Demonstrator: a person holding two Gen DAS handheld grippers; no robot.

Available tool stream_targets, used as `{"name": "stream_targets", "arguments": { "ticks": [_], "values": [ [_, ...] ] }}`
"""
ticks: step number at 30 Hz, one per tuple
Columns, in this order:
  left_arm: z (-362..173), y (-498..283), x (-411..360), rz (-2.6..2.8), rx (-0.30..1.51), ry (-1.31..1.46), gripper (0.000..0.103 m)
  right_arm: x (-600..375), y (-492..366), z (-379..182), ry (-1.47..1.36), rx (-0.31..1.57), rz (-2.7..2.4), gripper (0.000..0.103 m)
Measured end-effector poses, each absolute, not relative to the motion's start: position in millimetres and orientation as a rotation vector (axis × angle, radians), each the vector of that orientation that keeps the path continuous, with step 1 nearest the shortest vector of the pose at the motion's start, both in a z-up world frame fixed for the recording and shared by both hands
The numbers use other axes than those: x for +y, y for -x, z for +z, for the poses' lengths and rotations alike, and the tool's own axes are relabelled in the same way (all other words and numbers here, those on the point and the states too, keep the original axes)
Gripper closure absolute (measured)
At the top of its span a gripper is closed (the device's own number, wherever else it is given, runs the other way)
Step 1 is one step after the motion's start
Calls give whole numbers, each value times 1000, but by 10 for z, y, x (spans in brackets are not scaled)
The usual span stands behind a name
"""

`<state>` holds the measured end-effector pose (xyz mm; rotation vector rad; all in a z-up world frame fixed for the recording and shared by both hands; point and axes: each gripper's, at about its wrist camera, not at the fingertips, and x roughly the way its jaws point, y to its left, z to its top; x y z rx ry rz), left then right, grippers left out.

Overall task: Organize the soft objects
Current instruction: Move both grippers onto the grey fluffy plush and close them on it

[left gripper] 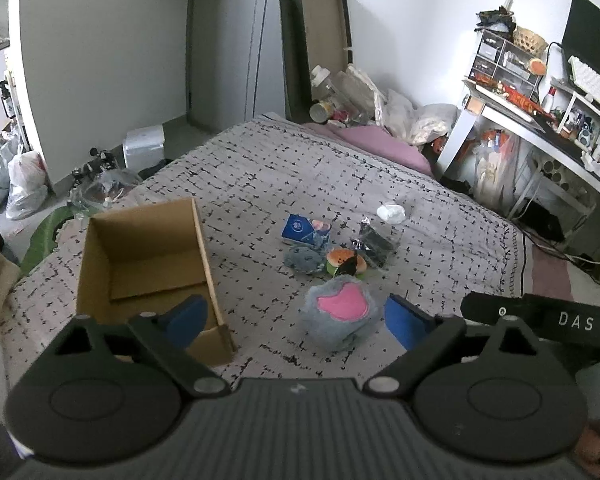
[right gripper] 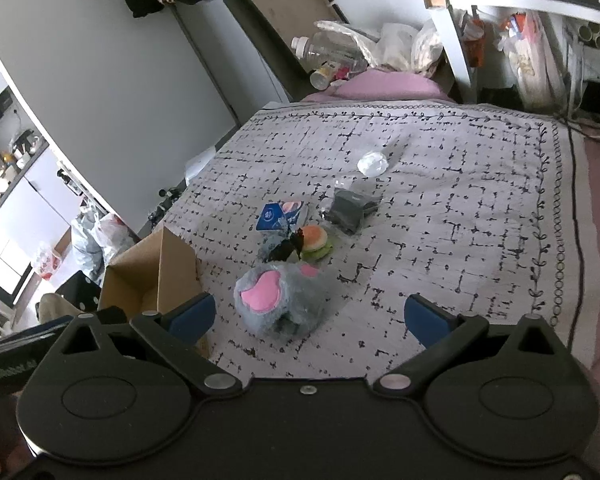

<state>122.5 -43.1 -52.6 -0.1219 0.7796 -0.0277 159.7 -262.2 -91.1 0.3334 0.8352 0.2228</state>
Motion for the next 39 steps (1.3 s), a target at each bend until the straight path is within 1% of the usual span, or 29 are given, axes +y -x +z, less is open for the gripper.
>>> {"name": "stream_targets", "arguments": {
  "ticks": [1,5,6,9,13,14,17,18,22,25,27,38,39],
  "values": [
    [-549,-1268,-442,-31,784,123,10,-2623,-1626,-929,-338,837,224,8],
    [-638,-1399,-488,-47,800,120,21,-2632,-1762,-1017,-361,860,231,12],
    [-665,-1432,-505,-49,807,120,24,-2634,-1793,-1039,-367,866,233,16],
    [-744,-1502,-551,-65,826,117,27,-2654,-1888,-1106,-395,893,248,25],
    [-866,-1583,-655,-95,856,101,28,-2675,-2005,-1215,-436,941,259,36],
    [-904,-1604,-687,-102,864,96,29,-2679,-2035,-1247,-449,952,263,40],
    [-1002,-1663,-765,-123,882,80,34,-2688,-2095,-1340,-479,991,270,49],
    [-1038,-1680,-786,-129,887,75,36,-2687,-2111,-1365,-484,1001,273,51],
    [-1199,-1767,-854,-149,919,56,38,-2667,-2184,-1442,-495,1033,294,54],
    [-1324,-1840,-880,-151,949,49,43,-2658,-2237,-1492,-499,1058,304,58],
    [-1394,-1885,-889,-149,963,50,45,-2678,-2275,-1534,-514,1074,296,67],
    [-1745,-2141,-887,-97,1043,59,46,-2678,-2449,-1733,-585,1138,285,68],
    [-1757,-2153,-877,-92,1041,61,51,-2681,-2464,-1752,-595,1143,280,68]
  ]
}}
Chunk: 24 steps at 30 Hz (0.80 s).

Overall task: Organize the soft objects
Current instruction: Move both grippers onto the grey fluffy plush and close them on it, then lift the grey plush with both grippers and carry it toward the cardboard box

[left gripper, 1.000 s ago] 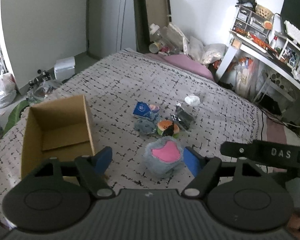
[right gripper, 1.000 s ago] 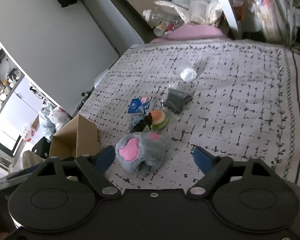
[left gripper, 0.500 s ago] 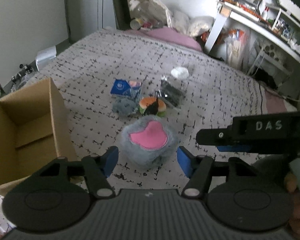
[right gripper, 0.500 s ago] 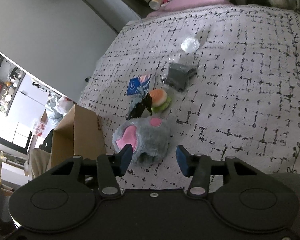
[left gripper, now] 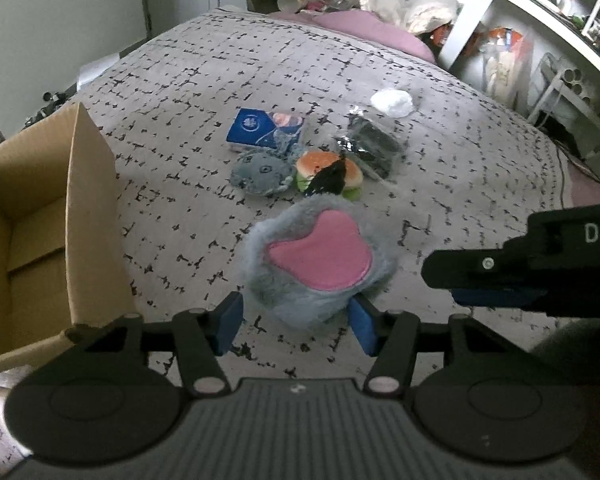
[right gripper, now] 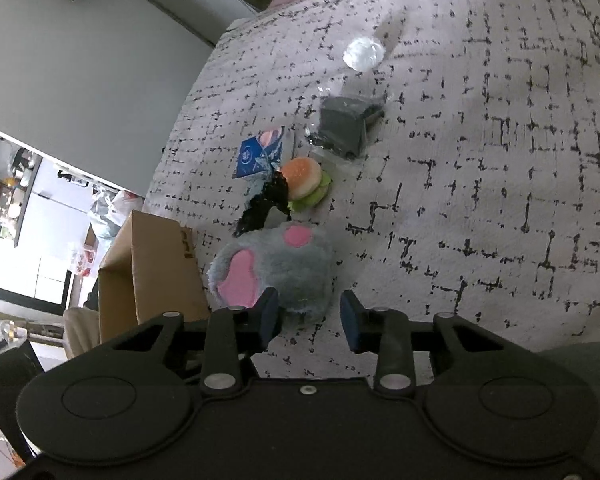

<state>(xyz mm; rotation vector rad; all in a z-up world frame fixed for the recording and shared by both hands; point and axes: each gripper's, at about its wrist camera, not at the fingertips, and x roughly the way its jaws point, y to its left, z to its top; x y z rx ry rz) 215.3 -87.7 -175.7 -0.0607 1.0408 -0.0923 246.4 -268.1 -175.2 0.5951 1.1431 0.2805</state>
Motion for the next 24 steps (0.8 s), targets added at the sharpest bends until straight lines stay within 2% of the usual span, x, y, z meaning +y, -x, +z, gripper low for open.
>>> {"name": "stream_targets", "arguments": {
  "ticks": [3,6,24],
  "values": [
    [-1761,-2182,-846,-87,1031,88,60,-2689,-2499,-1796,-622,1153,281,68],
    [-1749,-2221,-816,-82,1014,102,65,-2675,-2534,-1835,-639,1157,282,67],
    [-1703,-2452,-649,-73,967,220,67,-2614,-2710,-2068,-834,1135,277,67]
  ]
}}
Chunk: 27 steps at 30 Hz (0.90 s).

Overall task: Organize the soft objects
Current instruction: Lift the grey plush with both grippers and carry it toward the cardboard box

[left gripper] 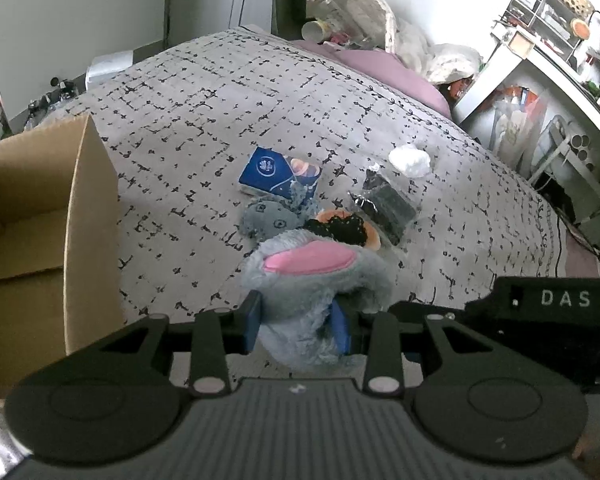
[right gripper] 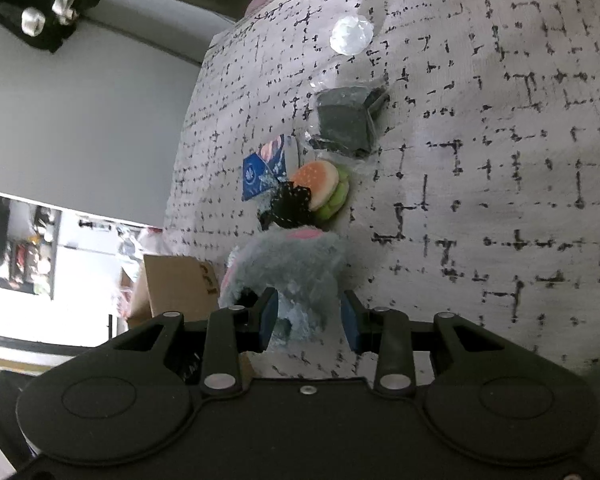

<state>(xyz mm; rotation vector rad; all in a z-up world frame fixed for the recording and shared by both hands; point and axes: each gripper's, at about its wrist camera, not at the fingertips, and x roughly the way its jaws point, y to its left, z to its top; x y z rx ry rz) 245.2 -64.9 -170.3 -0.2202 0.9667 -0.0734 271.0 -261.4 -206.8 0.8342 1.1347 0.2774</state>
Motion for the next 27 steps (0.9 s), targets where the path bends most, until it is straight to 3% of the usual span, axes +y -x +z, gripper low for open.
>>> {"name": "stream_targets", "arguments": {
  "ticks": [7,17,21,27],
  "values": [
    [-1750,-2492,-543,-76,973,293,67,-2591,-2779,-2180,-915,1137,284,67],
    [-1744,-2477,-477,-85,980,339,80,-2508,-2843,-2228,-911,1121,273,65],
    [-1711,-2451,-462,-82,976,356,81,-2491,-2836,-2213,-893,1091,268,78],
    [-1584,-2394,-451,-89,958,363,81,-2479,-2741,-2043,-837,1021,287,85]
  ]
}}
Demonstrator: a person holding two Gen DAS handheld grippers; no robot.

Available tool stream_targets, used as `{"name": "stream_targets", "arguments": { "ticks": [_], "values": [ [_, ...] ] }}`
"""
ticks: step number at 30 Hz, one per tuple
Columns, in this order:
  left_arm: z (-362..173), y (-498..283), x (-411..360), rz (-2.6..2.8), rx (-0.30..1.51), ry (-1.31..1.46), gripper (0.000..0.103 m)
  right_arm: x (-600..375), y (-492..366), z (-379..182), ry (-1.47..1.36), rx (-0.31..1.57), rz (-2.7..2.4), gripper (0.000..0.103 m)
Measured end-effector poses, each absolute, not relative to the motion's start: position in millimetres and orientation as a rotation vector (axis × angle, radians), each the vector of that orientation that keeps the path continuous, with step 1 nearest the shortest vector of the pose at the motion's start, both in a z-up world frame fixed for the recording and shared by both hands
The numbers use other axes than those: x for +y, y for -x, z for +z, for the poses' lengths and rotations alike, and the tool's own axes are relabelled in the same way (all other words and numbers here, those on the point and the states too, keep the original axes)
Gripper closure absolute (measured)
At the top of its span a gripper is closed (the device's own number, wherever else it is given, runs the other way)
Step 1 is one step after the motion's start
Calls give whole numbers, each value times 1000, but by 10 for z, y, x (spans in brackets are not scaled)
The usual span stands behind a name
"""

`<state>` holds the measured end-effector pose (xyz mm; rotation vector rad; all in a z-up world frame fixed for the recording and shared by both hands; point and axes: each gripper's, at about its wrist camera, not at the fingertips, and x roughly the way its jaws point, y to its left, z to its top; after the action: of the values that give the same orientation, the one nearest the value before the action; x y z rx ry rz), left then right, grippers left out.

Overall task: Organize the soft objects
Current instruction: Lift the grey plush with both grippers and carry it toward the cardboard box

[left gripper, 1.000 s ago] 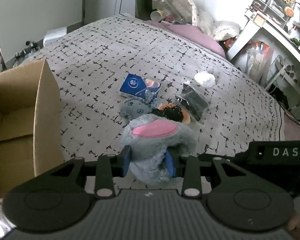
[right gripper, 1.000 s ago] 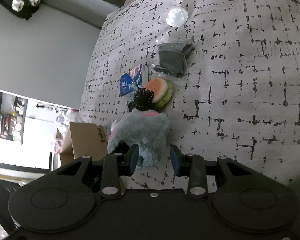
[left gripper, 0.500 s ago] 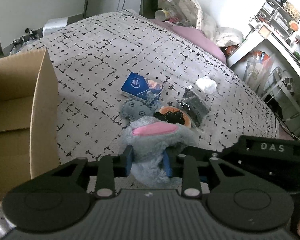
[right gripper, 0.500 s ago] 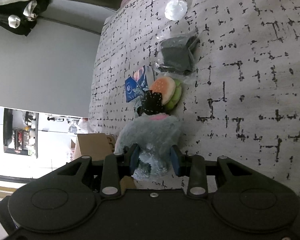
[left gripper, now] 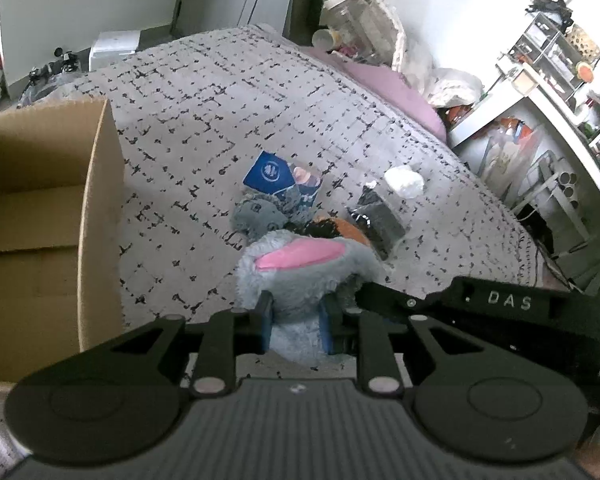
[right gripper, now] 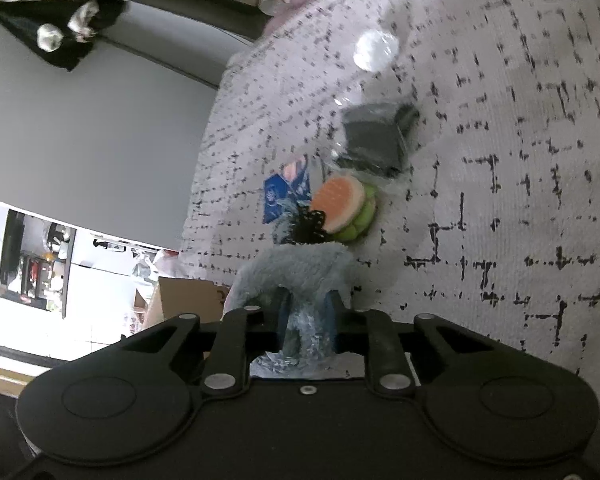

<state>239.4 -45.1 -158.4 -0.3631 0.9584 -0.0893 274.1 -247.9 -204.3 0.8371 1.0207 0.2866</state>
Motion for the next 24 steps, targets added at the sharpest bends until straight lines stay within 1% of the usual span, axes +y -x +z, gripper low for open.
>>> {"name": "stream_targets", "arguments": {
  "ticks": [11,24],
  "values": [
    [-1297,-2227,-453,-124,913,346,81,-2449,-2477,-1687,-755,926,276,88],
    [-930,-1995,-436,-172,838,339,81,-2409,-2208,-1238,-694,829,276,88]
  ]
}}
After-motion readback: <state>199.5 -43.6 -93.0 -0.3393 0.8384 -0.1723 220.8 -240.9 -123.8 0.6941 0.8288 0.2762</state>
